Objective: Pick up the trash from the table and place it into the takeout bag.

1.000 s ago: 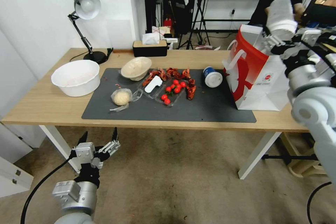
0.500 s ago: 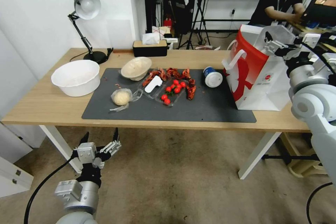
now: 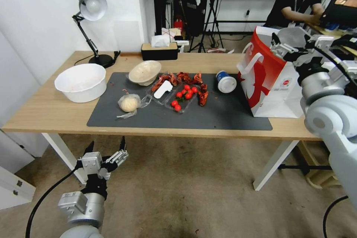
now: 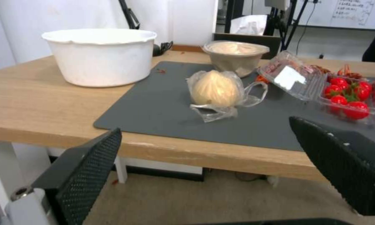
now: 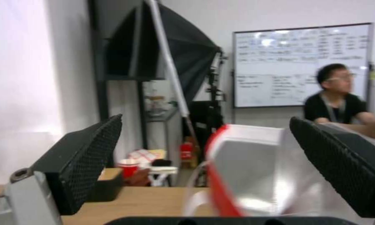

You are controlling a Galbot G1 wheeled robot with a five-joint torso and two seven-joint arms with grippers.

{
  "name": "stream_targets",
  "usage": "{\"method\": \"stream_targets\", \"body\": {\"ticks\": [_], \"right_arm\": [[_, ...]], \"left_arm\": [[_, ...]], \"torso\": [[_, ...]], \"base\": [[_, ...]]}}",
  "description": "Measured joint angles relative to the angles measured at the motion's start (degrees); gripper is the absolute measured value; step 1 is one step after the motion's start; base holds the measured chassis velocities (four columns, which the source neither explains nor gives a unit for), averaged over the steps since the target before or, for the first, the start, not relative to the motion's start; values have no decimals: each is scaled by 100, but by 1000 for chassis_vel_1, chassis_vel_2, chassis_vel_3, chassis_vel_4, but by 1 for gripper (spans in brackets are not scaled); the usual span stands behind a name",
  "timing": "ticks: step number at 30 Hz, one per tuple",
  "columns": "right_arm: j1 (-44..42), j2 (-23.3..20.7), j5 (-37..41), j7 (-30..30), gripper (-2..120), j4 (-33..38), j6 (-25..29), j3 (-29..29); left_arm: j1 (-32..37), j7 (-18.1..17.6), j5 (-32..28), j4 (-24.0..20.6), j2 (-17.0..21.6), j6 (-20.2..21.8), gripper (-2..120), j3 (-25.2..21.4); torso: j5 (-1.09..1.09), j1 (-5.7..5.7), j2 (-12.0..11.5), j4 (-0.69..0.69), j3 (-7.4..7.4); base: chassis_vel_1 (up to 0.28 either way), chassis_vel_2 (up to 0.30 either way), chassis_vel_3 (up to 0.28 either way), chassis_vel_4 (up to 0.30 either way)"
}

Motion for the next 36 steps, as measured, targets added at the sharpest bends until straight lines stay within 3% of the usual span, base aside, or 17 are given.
{"method": "stream_targets", "body": {"ticks": [7,11,20,22,24,26,36], "right_arm": [[-828,96,-251,-400,100,376,389,239],[-1378,239,-696,-673,100,425,932,384],[-2734,1045,-1506,-1147,100,489,1754,440],[-3391,1574,-1873,-1261,100,426,2205,311],[-3467,1623,-1911,-1275,100,422,2247,299],[-4084,1999,-2228,-1451,100,289,2636,194],[-4463,2307,-2539,-1483,100,-28,2895,-6]], "left_arm": [[29,4,1,-34,22,-7,100,2],[44,4,-1,-46,32,-19,100,11],[57,3,-29,-81,91,-30,100,43],[57,3,-48,-91,125,-30,100,62],[56,4,-49,-91,128,-30,100,64],[55,13,-72,-59,163,-64,100,97],[38,-2,-282,-37,219,-71,100,108]], "torso": [[0,-1,0,0,0],[0,-1,0,0,0],[0,-1,1,0,-1],[0,-2,0,-1,0],[0,-1,1,0,-1],[-1,-2,1,-1,-1],[1,-1,0,0,-1]], "base": [[0,0,0,0],[0,0,0,0],[0,0,0,0],[0,0,0,0],[0,0,0,0],[0,0,0,0],[0,0,0,0]]}}
